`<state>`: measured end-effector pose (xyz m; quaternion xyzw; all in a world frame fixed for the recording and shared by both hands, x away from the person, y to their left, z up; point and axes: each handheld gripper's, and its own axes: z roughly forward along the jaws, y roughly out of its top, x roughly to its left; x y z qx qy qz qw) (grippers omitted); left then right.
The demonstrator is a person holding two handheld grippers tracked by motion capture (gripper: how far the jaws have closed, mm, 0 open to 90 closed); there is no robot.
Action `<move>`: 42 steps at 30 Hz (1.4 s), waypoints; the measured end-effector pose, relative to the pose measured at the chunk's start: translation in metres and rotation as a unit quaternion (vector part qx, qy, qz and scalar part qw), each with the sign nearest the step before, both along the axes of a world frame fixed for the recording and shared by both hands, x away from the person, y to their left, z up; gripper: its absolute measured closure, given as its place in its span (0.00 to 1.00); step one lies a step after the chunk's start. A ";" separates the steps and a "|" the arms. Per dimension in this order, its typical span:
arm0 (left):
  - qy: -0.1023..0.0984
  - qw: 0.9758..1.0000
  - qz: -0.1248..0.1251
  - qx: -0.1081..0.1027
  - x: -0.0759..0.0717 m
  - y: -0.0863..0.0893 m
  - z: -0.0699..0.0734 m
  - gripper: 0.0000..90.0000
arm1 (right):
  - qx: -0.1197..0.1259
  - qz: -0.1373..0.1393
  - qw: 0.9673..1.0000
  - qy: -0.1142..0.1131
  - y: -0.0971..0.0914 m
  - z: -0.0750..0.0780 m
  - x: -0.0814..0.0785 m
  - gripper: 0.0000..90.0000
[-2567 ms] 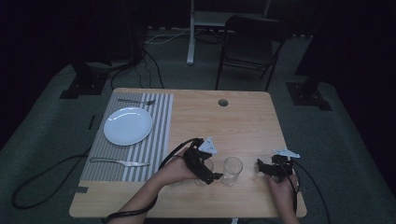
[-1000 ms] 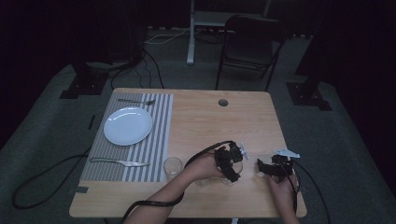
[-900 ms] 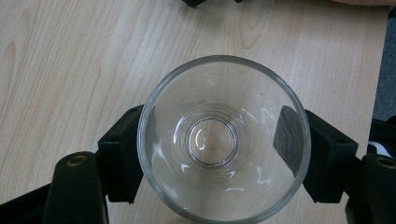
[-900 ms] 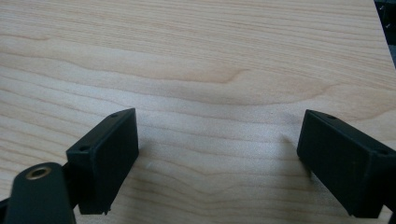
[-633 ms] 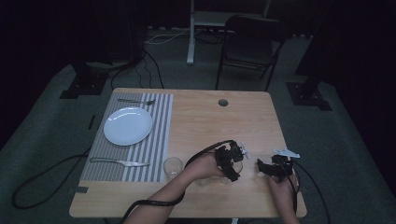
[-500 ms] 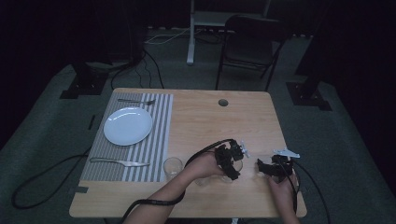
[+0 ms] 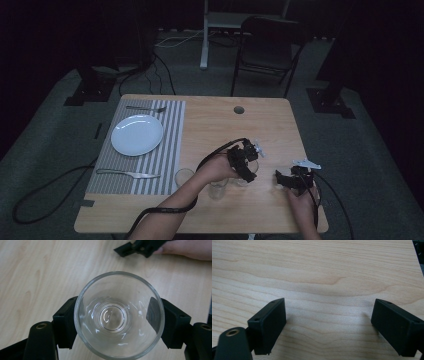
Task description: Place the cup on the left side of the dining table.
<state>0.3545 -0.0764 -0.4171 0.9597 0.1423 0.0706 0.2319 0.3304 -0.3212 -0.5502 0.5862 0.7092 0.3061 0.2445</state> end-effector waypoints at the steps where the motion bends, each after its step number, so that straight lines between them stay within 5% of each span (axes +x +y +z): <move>1: -0.002 1.000 0.005 -0.001 0.002 0.002 0.001 0.32 | 0.000 0.000 1.000 0.000 0.000 0.000 0.000 0.14; 19: -0.007 0.997 0.080 -0.007 0.026 0.061 0.011 0.32 | 0.000 0.000 1.000 -0.001 0.000 0.000 0.000 0.14; 42: -0.017 0.985 0.173 0.005 0.034 0.161 0.019 0.32 | 0.000 -0.001 1.000 0.000 0.000 0.000 0.000 0.14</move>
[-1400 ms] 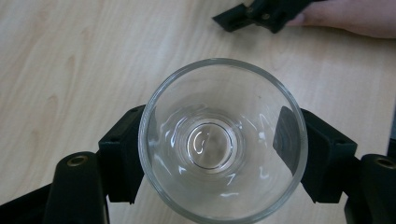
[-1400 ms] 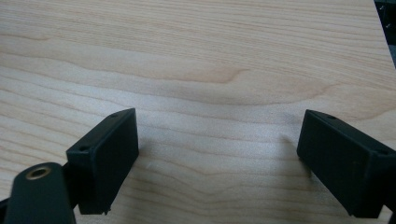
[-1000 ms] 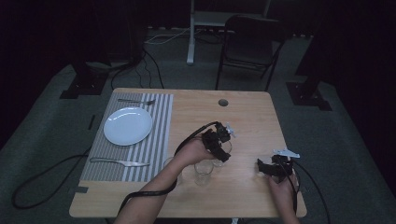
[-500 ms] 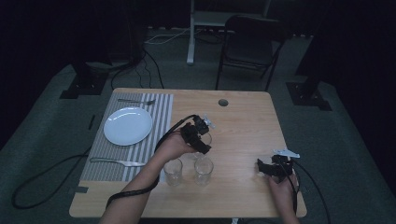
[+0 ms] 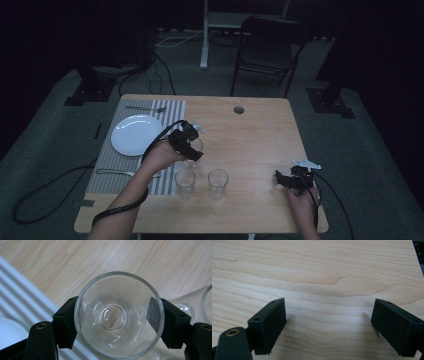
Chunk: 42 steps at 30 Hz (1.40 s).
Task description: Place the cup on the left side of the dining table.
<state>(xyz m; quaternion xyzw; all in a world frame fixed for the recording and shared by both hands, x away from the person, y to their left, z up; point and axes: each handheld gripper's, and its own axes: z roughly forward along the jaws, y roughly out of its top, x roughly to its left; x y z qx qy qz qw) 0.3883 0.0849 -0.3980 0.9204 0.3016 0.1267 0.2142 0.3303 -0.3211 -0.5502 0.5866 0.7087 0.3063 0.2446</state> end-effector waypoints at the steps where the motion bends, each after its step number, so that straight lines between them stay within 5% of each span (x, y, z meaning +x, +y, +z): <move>1: 0.001 1.000 0.000 0.003 0.000 0.005 0.000 0.32 | 0.000 0.000 1.000 0.000 0.000 0.000 0.000 0.14; 25: 0.005 0.995 0.101 0.010 0.008 0.094 -0.010 0.32 | 0.000 -0.001 1.000 0.000 0.000 0.000 0.000 0.14; 37: 0.018 0.991 0.131 0.018 0.015 0.110 -0.030 0.32 | 0.000 -0.001 1.000 0.000 0.000 0.000 0.000 0.14; 42: 0.028 0.990 0.135 0.001 0.017 0.113 -0.037 0.32 | 0.000 -0.001 1.000 0.000 0.000 0.000 0.000 0.14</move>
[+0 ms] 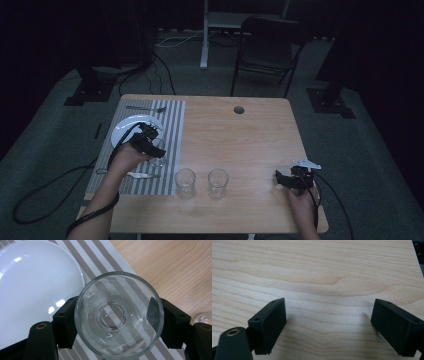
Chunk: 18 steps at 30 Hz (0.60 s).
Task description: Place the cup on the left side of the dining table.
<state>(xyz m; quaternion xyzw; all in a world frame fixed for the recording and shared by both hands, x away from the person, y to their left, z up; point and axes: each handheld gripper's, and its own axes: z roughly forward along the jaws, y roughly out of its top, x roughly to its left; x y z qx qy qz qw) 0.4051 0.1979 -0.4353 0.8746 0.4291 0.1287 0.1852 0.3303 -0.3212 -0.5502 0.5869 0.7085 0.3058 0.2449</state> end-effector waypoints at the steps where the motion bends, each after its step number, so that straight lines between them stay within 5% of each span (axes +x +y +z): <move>1: -0.001 1.000 0.001 -0.003 0.000 0.001 0.000 0.32 | 0.000 0.000 1.000 0.000 0.000 0.000 0.000 0.14; 18: -0.035 0.997 0.038 -0.060 -0.011 0.014 -0.006 0.31 | 0.000 0.000 1.000 0.000 0.000 0.000 0.000 0.14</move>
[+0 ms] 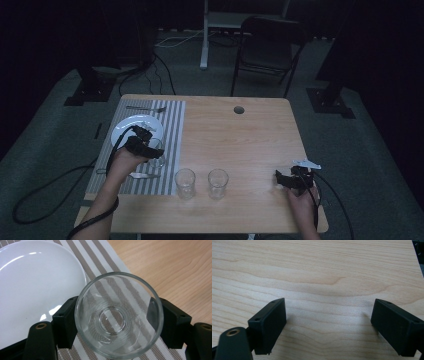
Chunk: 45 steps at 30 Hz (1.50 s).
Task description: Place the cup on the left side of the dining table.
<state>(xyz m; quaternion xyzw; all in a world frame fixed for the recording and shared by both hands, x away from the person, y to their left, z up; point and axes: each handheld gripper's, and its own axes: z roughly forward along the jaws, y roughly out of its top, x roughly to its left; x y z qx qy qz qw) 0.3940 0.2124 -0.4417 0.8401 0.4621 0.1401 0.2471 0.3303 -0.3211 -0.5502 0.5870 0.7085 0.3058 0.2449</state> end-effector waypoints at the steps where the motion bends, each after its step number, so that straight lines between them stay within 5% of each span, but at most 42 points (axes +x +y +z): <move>1: -0.001 1.000 0.001 -0.005 -0.001 0.000 0.000 0.30 | 0.000 0.000 1.000 0.000 0.000 0.000 0.000 0.14; 7: 0.000 1.000 0.005 -0.006 -0.004 0.001 0.003 0.11 | 0.000 0.000 1.000 0.000 0.000 0.000 0.000 0.14; 15: -0.019 0.999 0.015 -0.042 -0.011 0.008 -0.006 0.11 | 0.000 0.000 1.000 0.000 0.000 0.000 0.000 0.14; 18: -0.035 0.999 0.027 -0.019 -0.016 0.007 -0.009 0.11 | 0.000 0.000 1.000 0.000 0.000 0.000 0.000 0.14; 28: -0.040 0.998 0.055 -0.012 -0.026 0.013 -0.024 0.11 | 0.000 0.000 1.000 0.000 0.000 0.000 0.000 0.14; 34: -0.052 0.996 0.061 -0.041 -0.035 0.019 -0.027 0.11 | 0.000 0.000 1.000 0.000 0.000 0.000 0.000 0.14; 37: -0.063 0.995 0.067 -0.032 -0.041 0.022 -0.027 0.11 | 0.000 0.000 1.000 0.000 0.000 0.000 0.000 0.14; 45: -0.086 0.991 0.089 -0.046 -0.055 0.038 -0.033 0.11 | 0.000 0.000 1.000 0.000 0.000 0.000 0.000 0.14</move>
